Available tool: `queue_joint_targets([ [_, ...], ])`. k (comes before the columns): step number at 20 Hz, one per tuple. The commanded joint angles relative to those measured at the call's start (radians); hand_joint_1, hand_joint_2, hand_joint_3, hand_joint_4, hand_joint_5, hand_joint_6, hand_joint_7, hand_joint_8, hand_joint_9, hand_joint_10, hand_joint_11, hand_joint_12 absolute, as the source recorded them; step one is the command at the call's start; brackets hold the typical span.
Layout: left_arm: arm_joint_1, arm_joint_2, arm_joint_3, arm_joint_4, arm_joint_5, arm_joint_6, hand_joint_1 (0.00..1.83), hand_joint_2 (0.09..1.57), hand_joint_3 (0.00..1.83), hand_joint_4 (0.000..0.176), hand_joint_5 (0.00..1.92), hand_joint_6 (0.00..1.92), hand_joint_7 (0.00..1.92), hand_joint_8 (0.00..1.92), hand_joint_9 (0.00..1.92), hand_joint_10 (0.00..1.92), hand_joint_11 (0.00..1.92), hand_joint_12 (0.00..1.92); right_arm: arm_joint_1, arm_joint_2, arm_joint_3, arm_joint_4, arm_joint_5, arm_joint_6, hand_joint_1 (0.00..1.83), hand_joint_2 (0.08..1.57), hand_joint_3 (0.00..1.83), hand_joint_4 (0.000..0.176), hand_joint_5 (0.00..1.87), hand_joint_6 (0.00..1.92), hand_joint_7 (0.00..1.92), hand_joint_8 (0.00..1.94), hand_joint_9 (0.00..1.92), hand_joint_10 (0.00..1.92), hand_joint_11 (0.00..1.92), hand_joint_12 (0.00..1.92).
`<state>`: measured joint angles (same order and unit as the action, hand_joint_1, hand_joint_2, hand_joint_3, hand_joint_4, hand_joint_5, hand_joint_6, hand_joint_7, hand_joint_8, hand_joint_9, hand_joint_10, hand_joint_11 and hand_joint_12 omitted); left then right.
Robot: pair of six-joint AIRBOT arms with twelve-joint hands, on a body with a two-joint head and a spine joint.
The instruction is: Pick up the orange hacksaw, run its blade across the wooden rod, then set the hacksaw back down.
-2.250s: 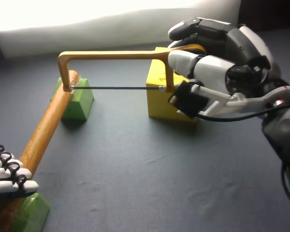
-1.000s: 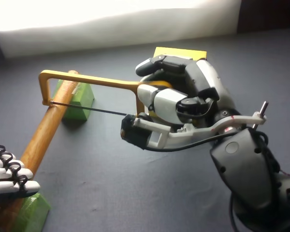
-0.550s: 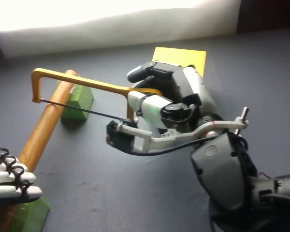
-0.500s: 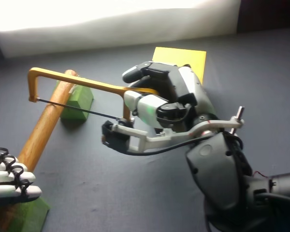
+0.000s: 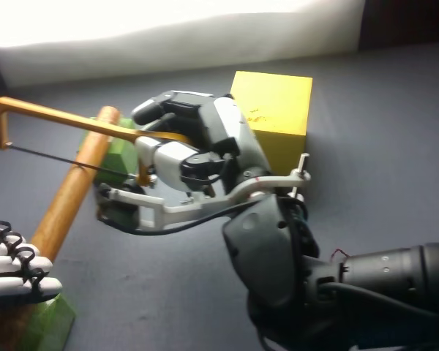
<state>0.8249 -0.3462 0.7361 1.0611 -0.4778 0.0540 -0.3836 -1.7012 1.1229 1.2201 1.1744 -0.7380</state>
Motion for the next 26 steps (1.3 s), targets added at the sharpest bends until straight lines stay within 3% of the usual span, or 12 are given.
queue_joint_targets([
  [1, -0.009, -0.001, -0.005, -0.026, -0.035, -0.002, 0.00, 1.22, 0.00, 0.000, 0.08, 0.00, 0.05, 0.00, 0.04, 0.00, 0.00, 0.17, 0.019, -0.009, 0.008, -0.094, 0.040, 0.015, 1.36, 1.17, 0.00, 0.000, 0.78, 1.12, 0.92, 1.09, 0.85, 1.39, 0.66, 1.49],
  [9, -0.003, 0.000, -0.017, -0.026, -0.034, -0.002, 0.00, 1.22, 0.00, 0.000, 0.05, 0.00, 0.04, 0.00, 0.02, 0.00, 0.00, 0.12, 0.019, -0.017, 0.005, -0.085, 0.042, 0.016, 1.37, 1.15, 0.00, 0.000, 0.81, 1.07, 0.94, 1.07, 0.86, 1.36, 0.66, 1.47],
  [16, 0.003, 0.000, -0.025, -0.026, -0.032, -0.002, 0.00, 1.23, 0.00, 0.000, 0.09, 0.00, 0.06, 0.00, 0.03, 0.00, 0.00, 0.15, -0.055, 0.161, -0.116, -0.107, 0.048, -0.003, 1.37, 1.14, 0.00, 0.000, 0.85, 1.02, 0.95, 1.06, 0.86, 1.34, 0.66, 1.44],
  [20, 0.004, 0.000, -0.031, -0.026, -0.029, -0.011, 0.00, 1.23, 0.00, 0.000, 0.08, 0.00, 0.06, 0.00, 0.03, 0.00, 0.00, 0.14, -0.103, 0.268, -0.175, -0.205, 0.021, 0.050, 1.37, 1.14, 0.00, 0.000, 0.88, 0.98, 0.93, 1.09, 0.85, 1.36, 0.65, 1.47],
  [26, 0.003, 0.000, -0.028, -0.026, -0.028, -0.011, 0.00, 1.23, 0.00, 0.000, 0.07, 0.00, 0.05, 0.00, 0.03, 0.00, 0.00, 0.18, -0.099, 0.403, -0.312, -0.211, 0.036, 0.069, 1.37, 1.15, 0.00, 0.000, 0.84, 1.00, 0.92, 1.10, 0.86, 1.37, 0.67, 1.50],
])
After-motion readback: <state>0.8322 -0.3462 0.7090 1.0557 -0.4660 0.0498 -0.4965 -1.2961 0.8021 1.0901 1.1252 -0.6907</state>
